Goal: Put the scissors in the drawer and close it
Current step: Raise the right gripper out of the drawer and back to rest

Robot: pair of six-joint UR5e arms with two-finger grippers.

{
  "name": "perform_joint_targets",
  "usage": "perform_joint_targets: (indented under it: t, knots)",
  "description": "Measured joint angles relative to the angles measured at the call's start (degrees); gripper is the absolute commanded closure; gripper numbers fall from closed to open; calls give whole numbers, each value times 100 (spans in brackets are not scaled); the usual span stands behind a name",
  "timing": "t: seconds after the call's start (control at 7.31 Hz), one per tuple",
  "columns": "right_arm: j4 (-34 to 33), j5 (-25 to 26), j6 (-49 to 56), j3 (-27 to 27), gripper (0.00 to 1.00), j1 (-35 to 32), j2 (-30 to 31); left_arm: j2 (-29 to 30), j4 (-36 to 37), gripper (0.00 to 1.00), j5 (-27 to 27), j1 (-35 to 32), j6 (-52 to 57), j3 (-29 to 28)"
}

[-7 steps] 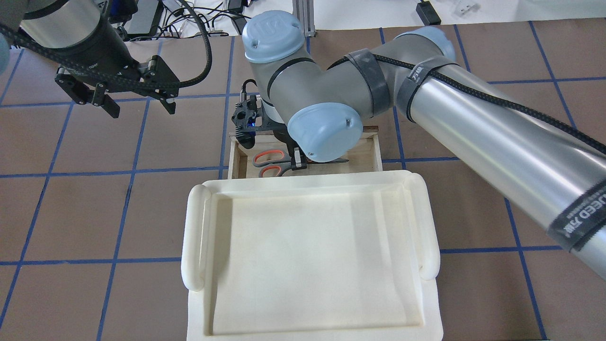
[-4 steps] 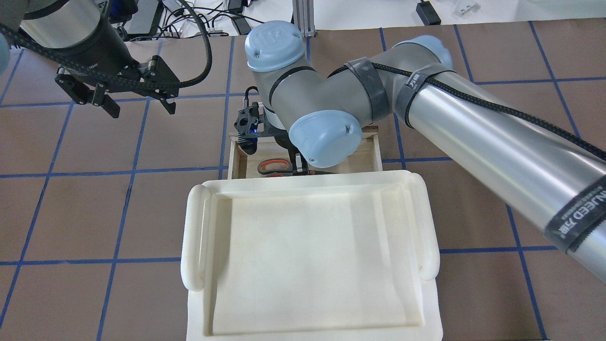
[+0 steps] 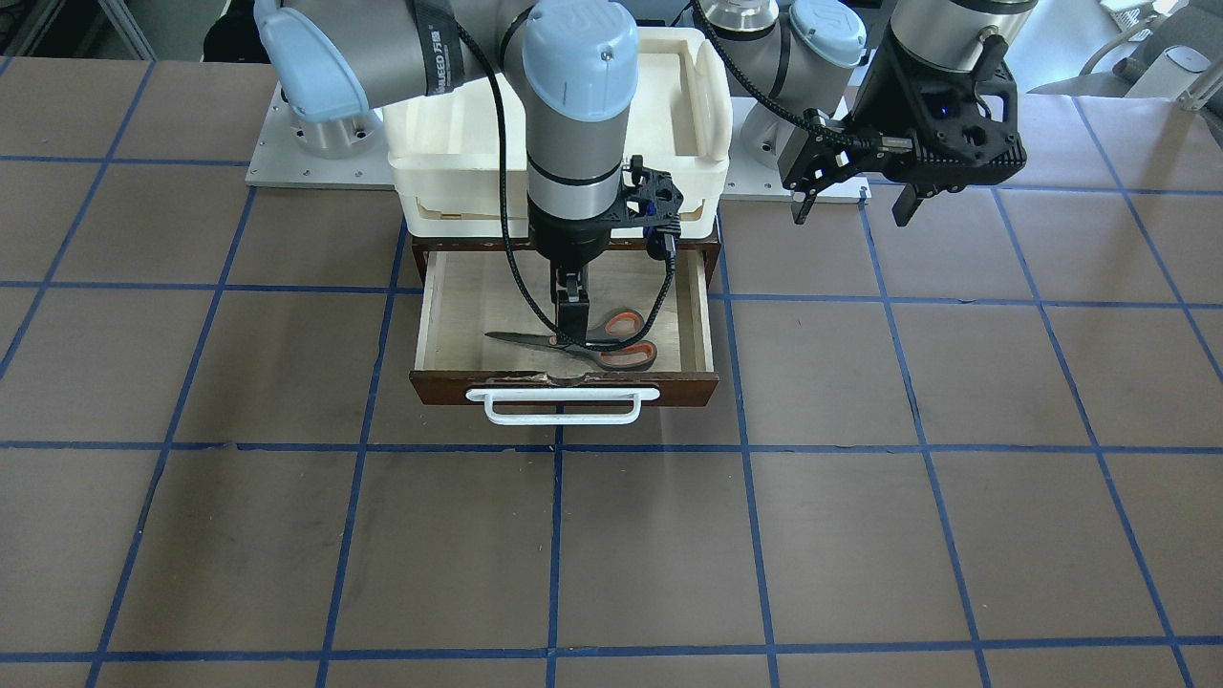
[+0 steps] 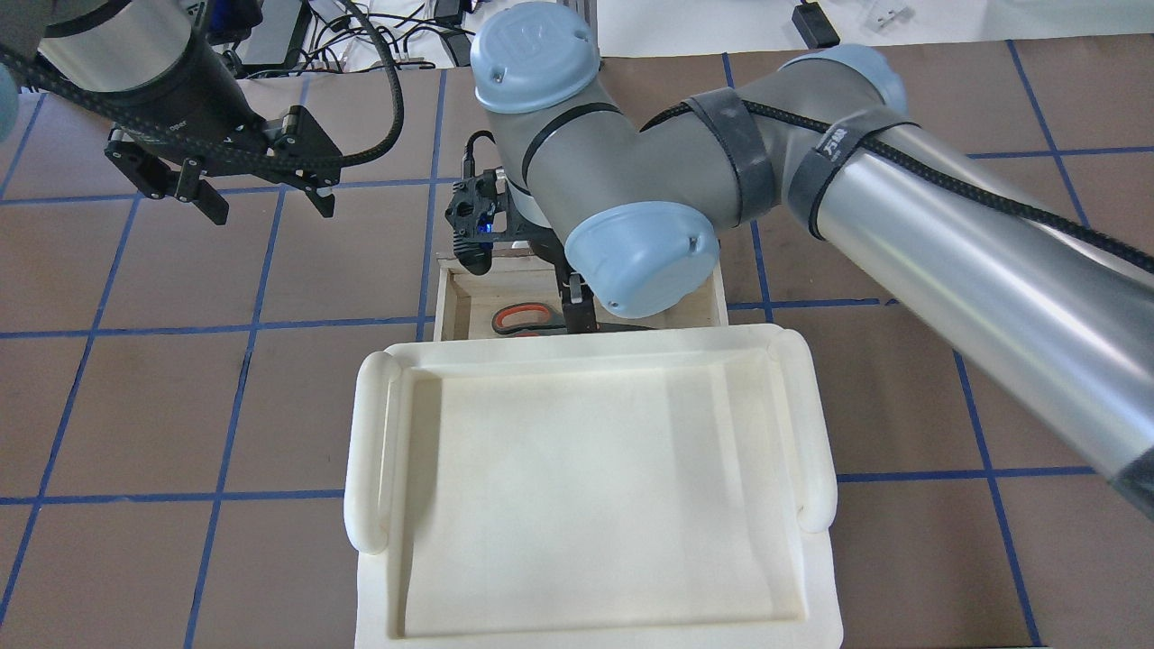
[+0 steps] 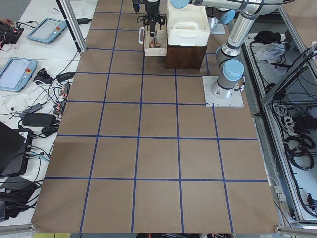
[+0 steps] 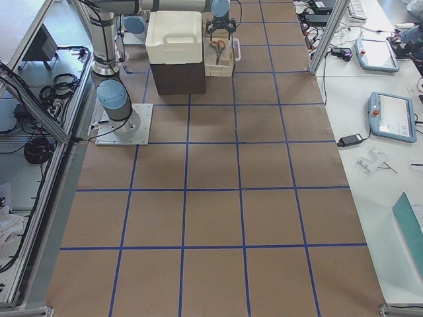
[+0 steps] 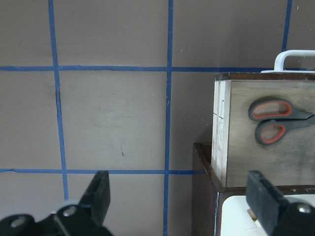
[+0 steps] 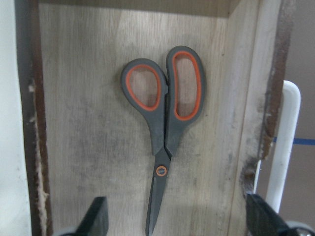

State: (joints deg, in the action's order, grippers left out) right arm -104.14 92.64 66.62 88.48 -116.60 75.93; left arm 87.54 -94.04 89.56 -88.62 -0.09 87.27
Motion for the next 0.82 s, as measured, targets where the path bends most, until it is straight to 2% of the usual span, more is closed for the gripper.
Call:
perform_joint_targets:
  t: [0.41,0.82]
  knots:
    - [270,180,-777,4,0,395,885,0,0,0,2,-2,0,0]
    - [864,195,-2723,37,0,933,1684,0,0,0,10,-10,0,0]
